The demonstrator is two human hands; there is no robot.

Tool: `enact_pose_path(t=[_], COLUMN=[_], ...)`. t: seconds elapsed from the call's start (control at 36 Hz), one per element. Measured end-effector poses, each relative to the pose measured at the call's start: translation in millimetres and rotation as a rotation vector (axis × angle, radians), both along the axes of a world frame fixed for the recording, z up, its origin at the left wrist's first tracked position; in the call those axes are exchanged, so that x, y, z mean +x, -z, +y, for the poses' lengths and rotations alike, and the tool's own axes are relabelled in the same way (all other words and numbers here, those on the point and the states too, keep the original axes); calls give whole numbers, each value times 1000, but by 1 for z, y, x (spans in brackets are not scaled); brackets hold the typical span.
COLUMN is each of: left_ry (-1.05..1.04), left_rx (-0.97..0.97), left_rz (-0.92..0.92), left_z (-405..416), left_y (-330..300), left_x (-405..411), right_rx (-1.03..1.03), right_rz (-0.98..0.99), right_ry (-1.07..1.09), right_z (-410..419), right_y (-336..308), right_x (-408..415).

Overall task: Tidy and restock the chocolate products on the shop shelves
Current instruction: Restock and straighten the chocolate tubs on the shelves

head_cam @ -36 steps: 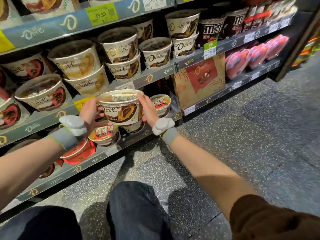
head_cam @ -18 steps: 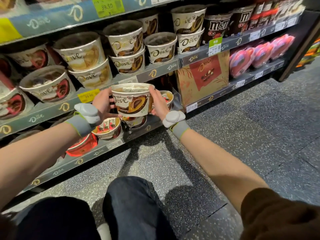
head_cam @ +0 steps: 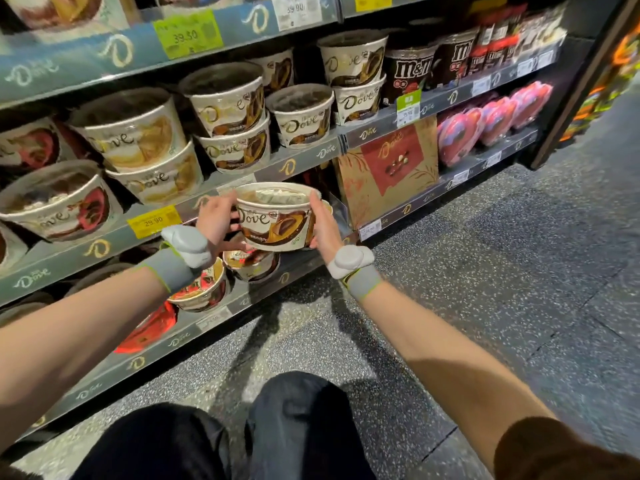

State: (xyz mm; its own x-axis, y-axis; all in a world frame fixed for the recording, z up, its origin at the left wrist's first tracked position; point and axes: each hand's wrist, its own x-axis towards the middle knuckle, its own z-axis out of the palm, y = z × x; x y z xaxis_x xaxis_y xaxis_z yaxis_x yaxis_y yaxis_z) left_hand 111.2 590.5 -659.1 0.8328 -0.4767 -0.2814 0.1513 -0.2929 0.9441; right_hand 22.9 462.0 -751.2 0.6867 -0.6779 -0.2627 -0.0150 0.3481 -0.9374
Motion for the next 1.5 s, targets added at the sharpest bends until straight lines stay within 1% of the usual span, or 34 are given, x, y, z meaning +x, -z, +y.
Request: enact_pose_path(t=[0.08,0.22,0.31,0.42,0.53,0.64,0.72,0.78,0.83,0.92,1.06,1.11,1.19,1.28,1.36,1.44,1.5], left_ry=[15,100,103,129,104,115,108,157,195,191,226,217,198,240,301,344,349], left_rx=[-2,4,-34,-52,-98,-133,-158,-216,-297,-372,-408,-411,-390,-345,-318,-329,-317], left_rz=[-18,-107,-30,10,20,28,-39,-68,-27,-18,-139,-150,-158,-213,-266,-275,-316], left_z=[-17,-39,-52,-67,-81,-100,-113,-122,-129,-142,-157,-160,-165,-166,-167,-167,-168], left_y=[7,13,11,9,15,15,8,0,-10,-26,-52,-58,-68,-73,-80,-82,-83], left_x=[-5,-11,-19,-23,-20,-9,-10,-12,-14,-13,0,0,7,15,18,21,22], right_rx=[-18,-91,-161,-168,-160,-148,-145,-156,-202,-274,-416,-453,-465,-468,-433,-444,-445], right_rz=[-30,-24,-6,4,6,-39,-76,-113,-150,-170,-211,-186,-153,-144,-135,-126,-162], right_ry=[49,82,119,133,138,205,266,297,320,344,282,241,195,159,150,163,168], right_z=[0,-17,-32,-44,-56,-74,-85,-94,-104,-124,-158,-164,-172,-184,-199,-203,-206], right_y=[-19,-16,-17,-24,-31,-34,-36,-43,-53,-74,-111,-120,-129,-140,-149,-160,-162], right_x=[-26,-45,-54,-63,-59,-41,-31,-27,-25,-22,-11,-5,3,7,9,7,9])
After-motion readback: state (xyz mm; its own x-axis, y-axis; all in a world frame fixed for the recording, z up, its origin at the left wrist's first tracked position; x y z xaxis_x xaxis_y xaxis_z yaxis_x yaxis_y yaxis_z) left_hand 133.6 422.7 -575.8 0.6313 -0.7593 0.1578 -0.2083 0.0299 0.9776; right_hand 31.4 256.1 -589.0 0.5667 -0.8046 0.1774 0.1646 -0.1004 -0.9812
